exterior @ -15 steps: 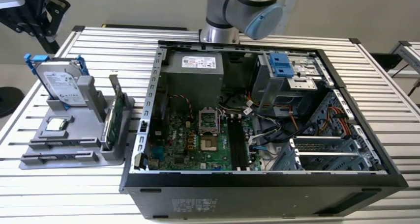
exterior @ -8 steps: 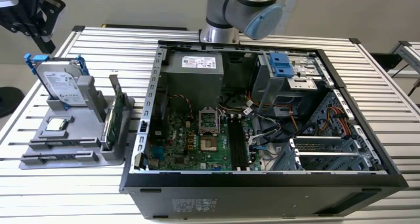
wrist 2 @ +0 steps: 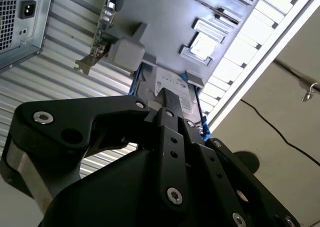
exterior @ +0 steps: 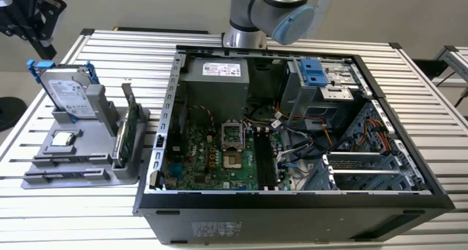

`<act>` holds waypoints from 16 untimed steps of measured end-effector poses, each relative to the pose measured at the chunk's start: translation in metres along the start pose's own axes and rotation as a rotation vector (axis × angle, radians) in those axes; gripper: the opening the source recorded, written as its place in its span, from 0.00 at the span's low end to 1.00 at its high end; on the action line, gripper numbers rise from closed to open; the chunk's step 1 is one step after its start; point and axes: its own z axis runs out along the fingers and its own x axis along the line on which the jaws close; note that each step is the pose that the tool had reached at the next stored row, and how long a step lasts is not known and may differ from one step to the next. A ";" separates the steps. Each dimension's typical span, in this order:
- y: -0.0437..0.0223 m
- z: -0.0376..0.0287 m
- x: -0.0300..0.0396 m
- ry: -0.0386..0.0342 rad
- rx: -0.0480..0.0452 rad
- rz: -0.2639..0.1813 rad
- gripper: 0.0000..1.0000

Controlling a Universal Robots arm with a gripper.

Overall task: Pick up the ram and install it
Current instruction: 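Reach for the ram, then pick up the ram and move it above insertion slot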

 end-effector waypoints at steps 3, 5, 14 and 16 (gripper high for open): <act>-0.0002 0.0000 0.0032 -0.0001 -0.0001 0.000 0.00; -0.0004 -0.0001 0.0053 -0.0001 -0.0001 0.000 0.00; -0.0011 -0.0003 0.0152 -0.0001 -0.0001 0.000 0.00; -0.0013 -0.0003 0.0174 -0.0002 -0.0001 0.000 0.00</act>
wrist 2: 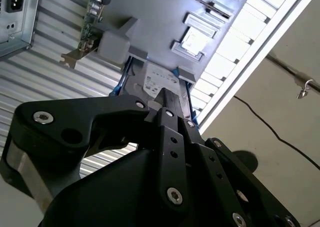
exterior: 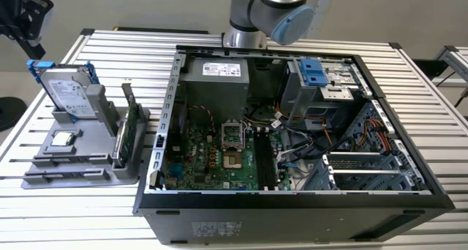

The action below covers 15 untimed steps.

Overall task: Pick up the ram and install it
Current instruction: 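Pick up the ram and move it above insertion slot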

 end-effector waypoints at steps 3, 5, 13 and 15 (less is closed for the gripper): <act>-0.0002 -0.0001 0.0033 0.0001 0.0000 0.000 0.00; -0.0003 -0.0001 0.0040 0.0000 0.0000 0.000 0.00; -0.0022 -0.0002 0.0040 0.0001 -0.0001 -0.002 0.00; -0.0049 -0.0004 0.0037 0.0002 -0.0001 -0.003 0.00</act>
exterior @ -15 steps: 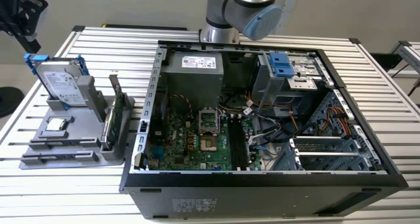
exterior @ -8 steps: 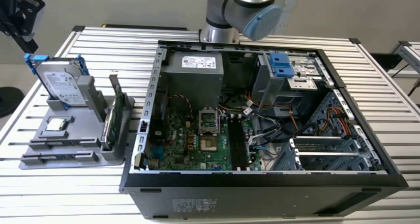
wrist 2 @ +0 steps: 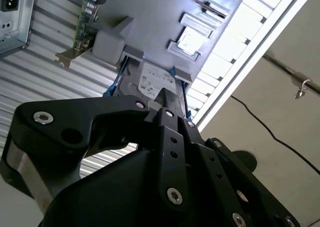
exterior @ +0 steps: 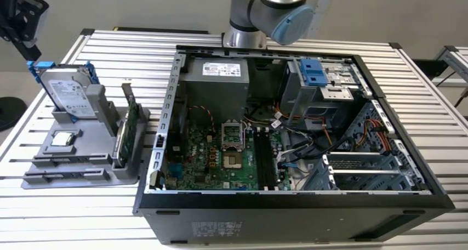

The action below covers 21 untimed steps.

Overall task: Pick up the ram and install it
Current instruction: 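Pick up the ram and move it above insertion slot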

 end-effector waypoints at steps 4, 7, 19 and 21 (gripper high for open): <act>-0.0060 -0.0003 -0.0007 0.0003 0.0000 -0.005 0.00; -0.0102 -0.0004 -0.0012 0.0004 -0.0003 -0.010 0.00; -0.0244 -0.0011 -0.0025 0.0012 -0.0005 -0.025 0.00; -0.0264 -0.0012 -0.0026 0.0013 -0.0006 -0.027 0.00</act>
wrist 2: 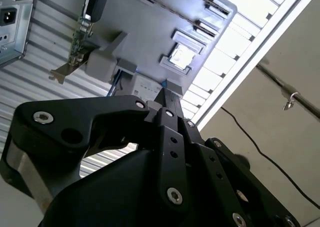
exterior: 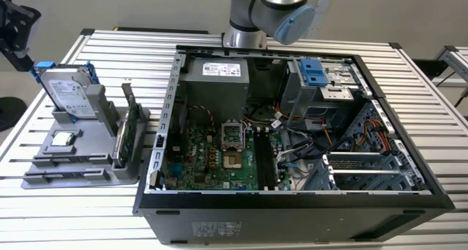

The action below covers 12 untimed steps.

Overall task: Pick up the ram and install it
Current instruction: 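Pick up the ram and move it above insertion slot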

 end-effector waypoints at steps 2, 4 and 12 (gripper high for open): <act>-0.0020 -0.0001 -0.0001 0.0001 0.0000 -0.002 0.00; -0.0038 -0.0002 -0.0002 0.0003 0.0000 -0.005 0.00; -0.0113 -0.0006 -0.0005 0.0007 -0.0002 -0.014 0.00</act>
